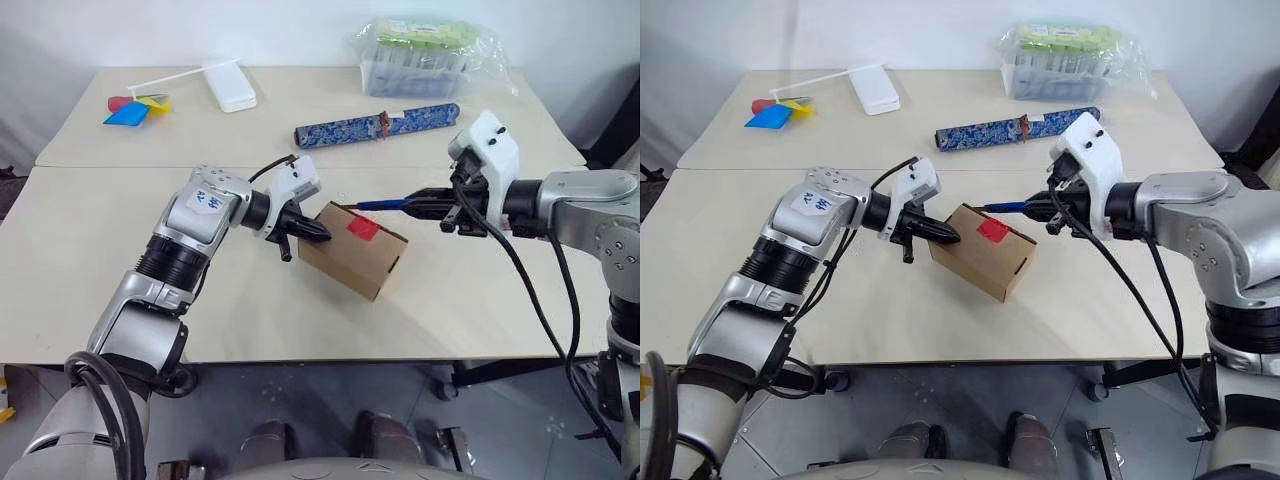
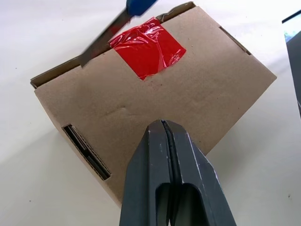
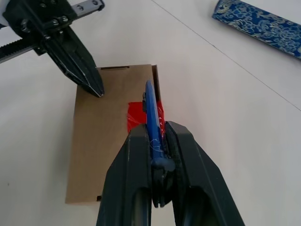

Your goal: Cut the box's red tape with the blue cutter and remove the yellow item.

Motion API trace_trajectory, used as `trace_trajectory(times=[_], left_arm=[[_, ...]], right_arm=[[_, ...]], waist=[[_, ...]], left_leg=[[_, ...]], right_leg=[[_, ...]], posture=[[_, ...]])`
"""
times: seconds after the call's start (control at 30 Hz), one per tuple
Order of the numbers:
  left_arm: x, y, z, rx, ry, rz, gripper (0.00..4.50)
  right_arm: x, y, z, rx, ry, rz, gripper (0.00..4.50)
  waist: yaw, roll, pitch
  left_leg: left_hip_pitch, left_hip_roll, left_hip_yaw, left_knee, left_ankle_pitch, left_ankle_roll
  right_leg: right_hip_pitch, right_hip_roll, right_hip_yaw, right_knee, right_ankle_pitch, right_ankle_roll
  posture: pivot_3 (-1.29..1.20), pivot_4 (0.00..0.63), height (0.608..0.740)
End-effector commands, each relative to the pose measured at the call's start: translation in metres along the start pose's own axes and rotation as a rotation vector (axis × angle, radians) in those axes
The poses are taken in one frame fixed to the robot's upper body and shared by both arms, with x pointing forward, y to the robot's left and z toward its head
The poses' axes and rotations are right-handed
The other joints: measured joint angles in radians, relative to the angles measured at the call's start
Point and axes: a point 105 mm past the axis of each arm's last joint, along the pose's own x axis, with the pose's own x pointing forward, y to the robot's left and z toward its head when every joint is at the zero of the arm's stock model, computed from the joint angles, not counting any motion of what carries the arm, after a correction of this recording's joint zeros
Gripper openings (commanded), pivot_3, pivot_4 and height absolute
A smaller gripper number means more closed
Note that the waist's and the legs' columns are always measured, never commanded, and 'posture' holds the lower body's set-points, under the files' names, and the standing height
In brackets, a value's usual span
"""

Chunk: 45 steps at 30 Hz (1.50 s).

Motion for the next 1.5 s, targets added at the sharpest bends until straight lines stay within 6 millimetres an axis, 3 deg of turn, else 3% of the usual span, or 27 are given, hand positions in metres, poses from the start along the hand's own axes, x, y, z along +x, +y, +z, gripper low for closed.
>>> trace_trajectory(times=[0.03,0.5,0.87,1.03,1.33,1.5], left_arm=[[0.006,-0.002,-0.005,0.009,0.051,-0.006,0.0],[0.01,0.0,-0.003,0.006,0.051,-0.003,0.0],[0.009,0.001,-0.002,0.003,0.047,0.001,0.0],[0.009,0.003,-0.002,0.002,0.048,0.004,0.0],[0.009,0.003,-0.003,0.0,0.05,0.002,0.0],[0.009,0.004,-0.003,-0.004,0.051,0.003,0.0]], right_arm=[[-0.001,-0.003,0.007,-0.054,-0.014,-0.008,0.16],[0.006,-0.024,0.013,-0.075,-0.025,-0.054,0.16],[0.002,-0.029,0.012,-0.07,-0.018,-0.07,0.16],[-0.001,-0.027,0.014,-0.081,-0.024,-0.062,0.16],[-0.01,-0.016,0.043,-0.093,-0.123,-0.024,0.16],[-0.008,-0.017,0.038,-0.086,-0.1,-0.017,0.16]], waist=[[0.0,0.0,0.0],[0.0,0.0,0.0],[0.001,0.0,0.0],[0.001,0.0,0.0],[0.001,0.0,0.0],[0.0,0.0,0.0]], left_leg=[[0.0,0.0,0.0,0.0,0.0,0.0],[0.001,0.0,0.0,0.006,0.0,0.0],[0.0,0.001,0.0,0.008,0.0,0.0],[0.0,0.001,0.0,0.008,0.0,0.0],[0.0,0.001,-0.001,0.009,0.0,0.0],[-0.001,0.001,-0.001,0.009,0.0,0.0]], right_leg=[[0.0,0.0,0.0,0.0,0.0,0.0],[0.002,0.0,0.001,0.002,0.0,0.0],[0.002,0.0,0.001,0.003,0.0,0.0],[0.002,0.0,0.001,0.003,0.0,0.0],[0.002,0.0,0.001,0.004,0.0,0.0],[0.002,0.0,0.001,0.005,0.0,0.0]], posture=[[0.0,0.15,0.74],[0.0,0.15,0.74],[0.0,0.15,0.74],[0.0,0.15,0.74],[0.0,0.15,0.74],[0.0,0.15,0.74]])
